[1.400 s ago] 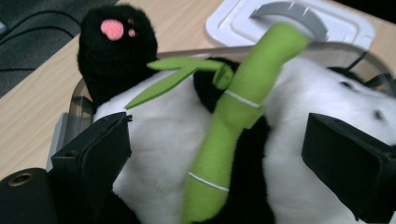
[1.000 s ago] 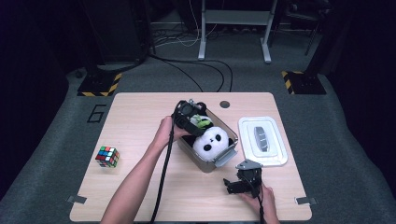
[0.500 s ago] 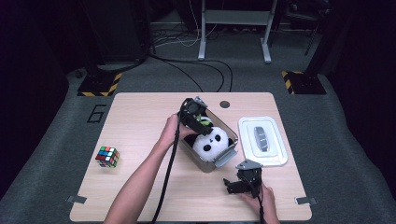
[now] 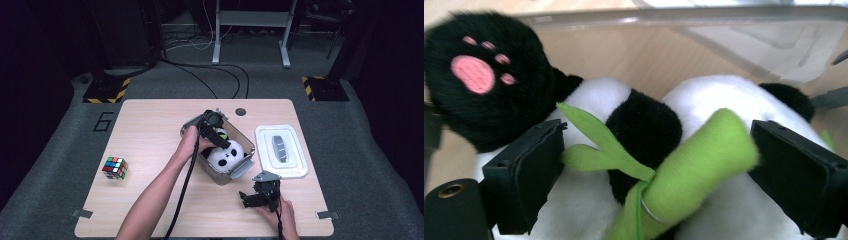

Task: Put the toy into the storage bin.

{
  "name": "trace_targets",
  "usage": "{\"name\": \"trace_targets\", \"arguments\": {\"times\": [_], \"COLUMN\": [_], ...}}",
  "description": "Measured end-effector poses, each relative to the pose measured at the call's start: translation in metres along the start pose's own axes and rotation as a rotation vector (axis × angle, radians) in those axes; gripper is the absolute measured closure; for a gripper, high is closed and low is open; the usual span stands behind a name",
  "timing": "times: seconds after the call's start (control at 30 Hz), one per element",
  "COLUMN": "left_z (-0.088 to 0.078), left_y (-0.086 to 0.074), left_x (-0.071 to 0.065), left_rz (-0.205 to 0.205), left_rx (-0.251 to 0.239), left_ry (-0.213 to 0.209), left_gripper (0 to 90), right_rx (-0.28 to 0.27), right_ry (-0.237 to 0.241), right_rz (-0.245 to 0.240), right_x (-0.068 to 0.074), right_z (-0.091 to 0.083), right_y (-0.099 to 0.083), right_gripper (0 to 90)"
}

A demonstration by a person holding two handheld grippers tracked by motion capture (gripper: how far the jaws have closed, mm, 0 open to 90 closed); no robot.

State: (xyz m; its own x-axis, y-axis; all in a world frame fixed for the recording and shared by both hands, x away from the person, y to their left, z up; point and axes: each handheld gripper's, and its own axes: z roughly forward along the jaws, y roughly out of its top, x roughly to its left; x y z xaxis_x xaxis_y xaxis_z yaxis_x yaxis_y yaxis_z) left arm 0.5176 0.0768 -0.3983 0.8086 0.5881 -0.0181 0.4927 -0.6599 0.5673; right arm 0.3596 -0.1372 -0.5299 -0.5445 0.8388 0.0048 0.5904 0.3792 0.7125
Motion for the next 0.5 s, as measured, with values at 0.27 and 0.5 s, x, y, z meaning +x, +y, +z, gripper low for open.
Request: {"name": "trace_targets", "arguments": {"times": [0.27,0.5], "left_z": [-0.025,-0.056], "left_y": [-0.005,-0.019], "left_x": [-0.003,-0.003], "left_rz": [-0.001,0.003], "left_rx": [-0.093,-0.156], "left_ry": [0.003,0.037], "left_gripper": [8.1,7.0], "right_rx": [-0.001,-0.001], "right_ry": [0.0,-0.002], "right_rz": [-0.001,0.0], "right_x": [0.0,0.0], "right_z": [0.0,0.0], "right_y": [0.0,0.0], "right_gripper": [0.0,0.0]}}
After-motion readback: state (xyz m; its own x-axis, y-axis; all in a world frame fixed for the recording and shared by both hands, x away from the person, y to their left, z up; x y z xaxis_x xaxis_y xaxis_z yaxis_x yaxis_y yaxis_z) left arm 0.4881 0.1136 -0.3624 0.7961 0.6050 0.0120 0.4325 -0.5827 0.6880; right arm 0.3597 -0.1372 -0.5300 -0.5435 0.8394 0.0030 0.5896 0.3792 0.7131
